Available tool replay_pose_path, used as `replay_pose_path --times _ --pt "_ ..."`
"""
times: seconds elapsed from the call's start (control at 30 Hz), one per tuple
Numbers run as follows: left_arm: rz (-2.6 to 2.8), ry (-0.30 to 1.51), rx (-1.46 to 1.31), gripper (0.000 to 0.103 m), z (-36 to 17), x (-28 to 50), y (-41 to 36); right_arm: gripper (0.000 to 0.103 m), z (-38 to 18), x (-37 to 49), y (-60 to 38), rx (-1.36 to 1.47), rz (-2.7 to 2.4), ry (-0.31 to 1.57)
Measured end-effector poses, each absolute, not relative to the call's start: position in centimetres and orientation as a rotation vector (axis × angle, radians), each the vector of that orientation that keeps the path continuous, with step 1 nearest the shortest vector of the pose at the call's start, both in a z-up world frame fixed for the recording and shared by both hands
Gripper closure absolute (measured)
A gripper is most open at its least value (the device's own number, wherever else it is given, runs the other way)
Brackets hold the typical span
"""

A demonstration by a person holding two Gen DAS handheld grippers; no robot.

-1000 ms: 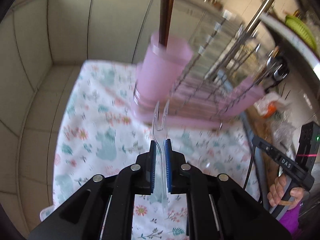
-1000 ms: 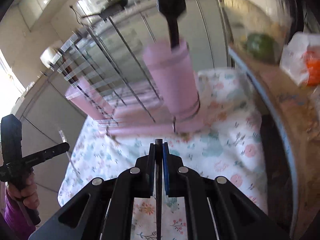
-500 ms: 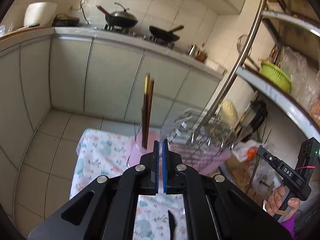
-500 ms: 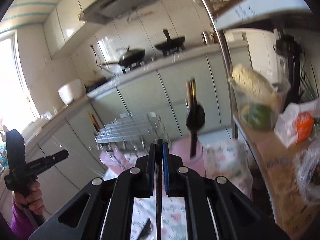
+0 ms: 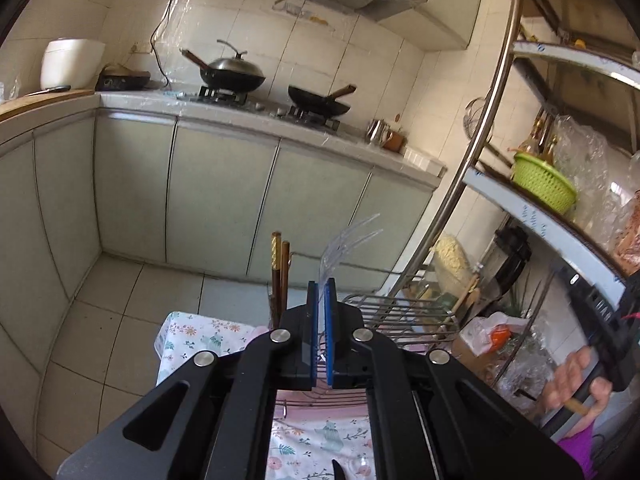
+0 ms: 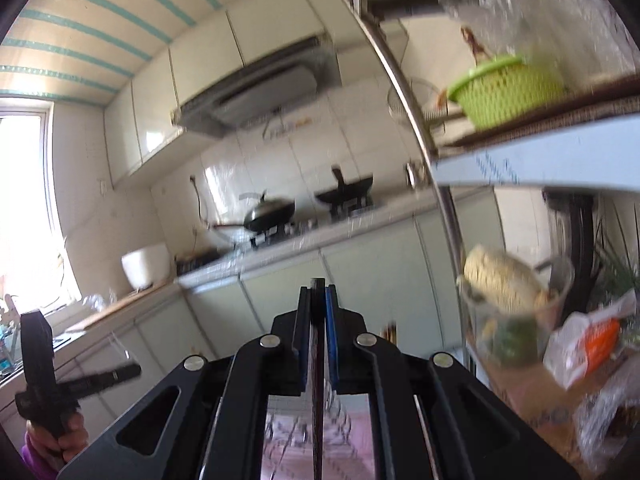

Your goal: Organize utensils

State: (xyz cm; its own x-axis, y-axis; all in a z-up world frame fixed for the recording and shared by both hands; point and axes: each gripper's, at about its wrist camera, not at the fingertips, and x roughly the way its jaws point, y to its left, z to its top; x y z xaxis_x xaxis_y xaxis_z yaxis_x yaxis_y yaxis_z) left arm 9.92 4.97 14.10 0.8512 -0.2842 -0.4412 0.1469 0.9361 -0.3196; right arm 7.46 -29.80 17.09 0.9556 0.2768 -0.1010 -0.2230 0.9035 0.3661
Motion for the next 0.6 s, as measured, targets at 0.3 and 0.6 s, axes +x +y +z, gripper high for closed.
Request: replay_pose_path --times 0.3,0.6 --pt "-0.201 0.732 -0.329 0.101 8.7 15.8 5.9 0.096 15.6 11.2 -29.8 0.325 0.181 0.065" --pt "-0.211 0.766 -0.363 0.101 6.2 18.1 6.2 0.096 10.9 14.0 -28.3 0.25 0.113 0.097"
